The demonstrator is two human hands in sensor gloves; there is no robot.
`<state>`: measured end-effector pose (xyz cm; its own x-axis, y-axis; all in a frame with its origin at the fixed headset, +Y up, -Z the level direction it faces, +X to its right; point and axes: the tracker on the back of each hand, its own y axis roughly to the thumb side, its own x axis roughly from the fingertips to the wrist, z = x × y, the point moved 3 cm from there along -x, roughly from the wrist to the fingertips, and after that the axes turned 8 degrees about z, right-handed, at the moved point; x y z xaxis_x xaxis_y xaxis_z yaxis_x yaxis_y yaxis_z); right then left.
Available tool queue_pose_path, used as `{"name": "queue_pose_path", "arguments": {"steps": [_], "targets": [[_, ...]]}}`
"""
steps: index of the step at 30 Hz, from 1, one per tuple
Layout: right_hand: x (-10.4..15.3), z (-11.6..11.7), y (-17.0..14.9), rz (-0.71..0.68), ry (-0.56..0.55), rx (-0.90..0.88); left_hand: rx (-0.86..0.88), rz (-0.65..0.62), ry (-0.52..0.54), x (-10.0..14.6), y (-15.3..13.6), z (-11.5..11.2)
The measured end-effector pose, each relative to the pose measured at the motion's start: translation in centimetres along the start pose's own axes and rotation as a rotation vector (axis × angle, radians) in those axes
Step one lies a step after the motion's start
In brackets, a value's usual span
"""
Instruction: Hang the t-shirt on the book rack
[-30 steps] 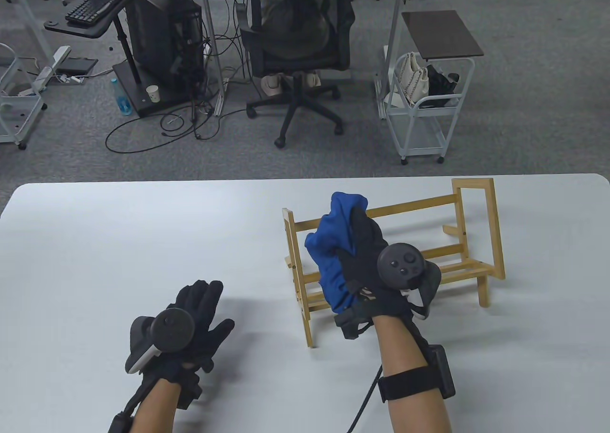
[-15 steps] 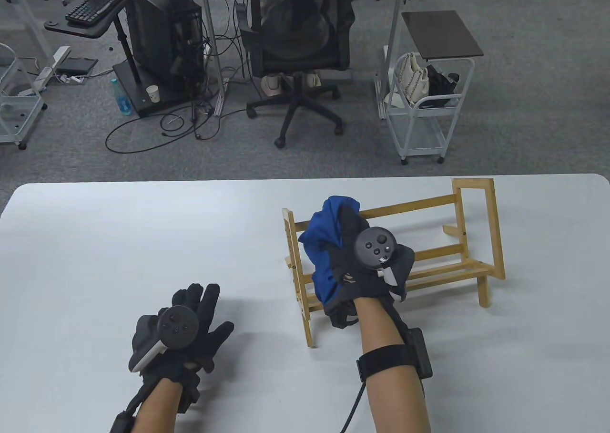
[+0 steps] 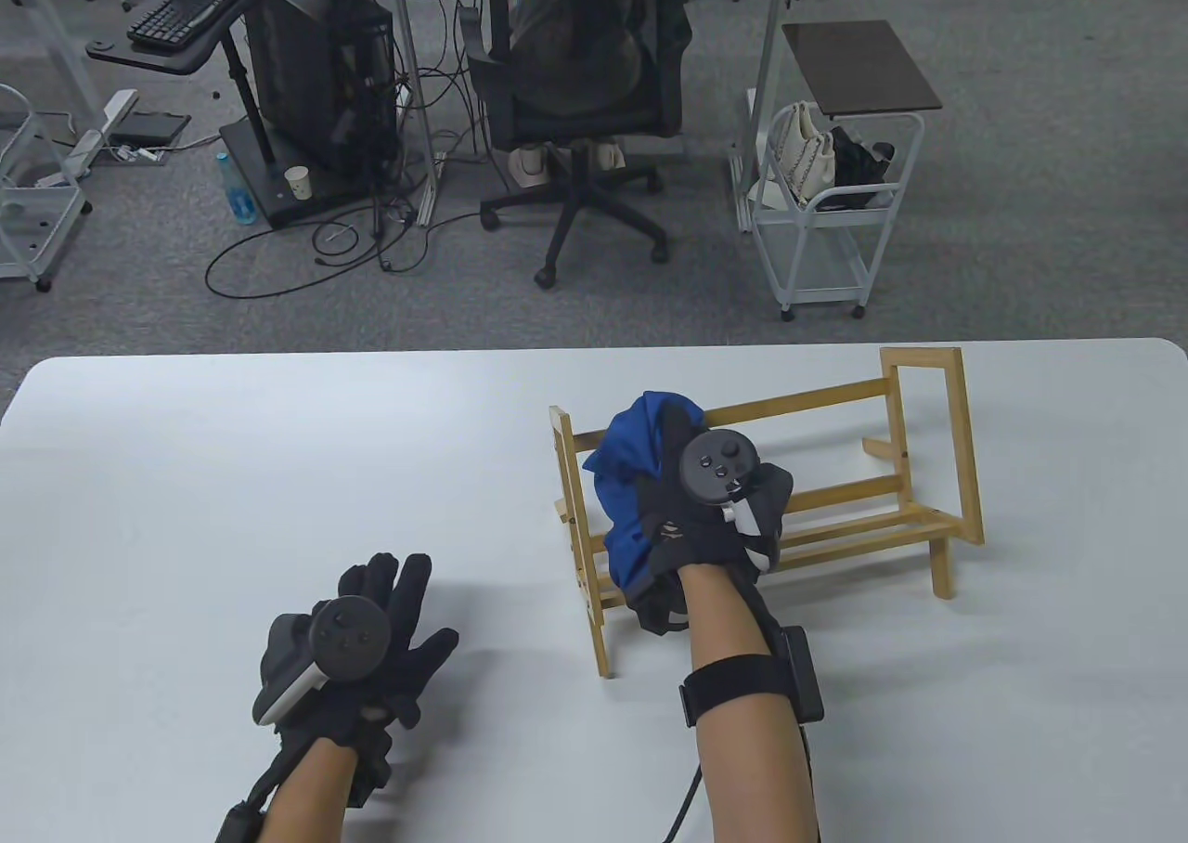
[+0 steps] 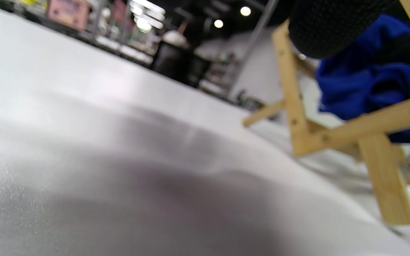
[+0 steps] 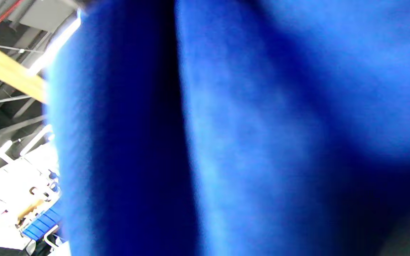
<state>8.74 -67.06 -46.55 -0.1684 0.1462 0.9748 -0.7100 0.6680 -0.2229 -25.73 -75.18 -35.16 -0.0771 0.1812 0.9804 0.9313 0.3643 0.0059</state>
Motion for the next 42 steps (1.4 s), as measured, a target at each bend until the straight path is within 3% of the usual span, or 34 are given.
{"name": "queue_pose_path", "arguments": {"steps": [26, 42], "targets": [[-0.7, 1.6, -0.9, 0.059, 0.118, -0.026, -0.001, 0.018, -0.021, 0.0, 0.0, -0.1], [1.4, -0.7, -0.4, 0.021, 0.101, -0.028, 0.007, 0.006, -0.005, 0.1, 0.0, 0.2]]}}
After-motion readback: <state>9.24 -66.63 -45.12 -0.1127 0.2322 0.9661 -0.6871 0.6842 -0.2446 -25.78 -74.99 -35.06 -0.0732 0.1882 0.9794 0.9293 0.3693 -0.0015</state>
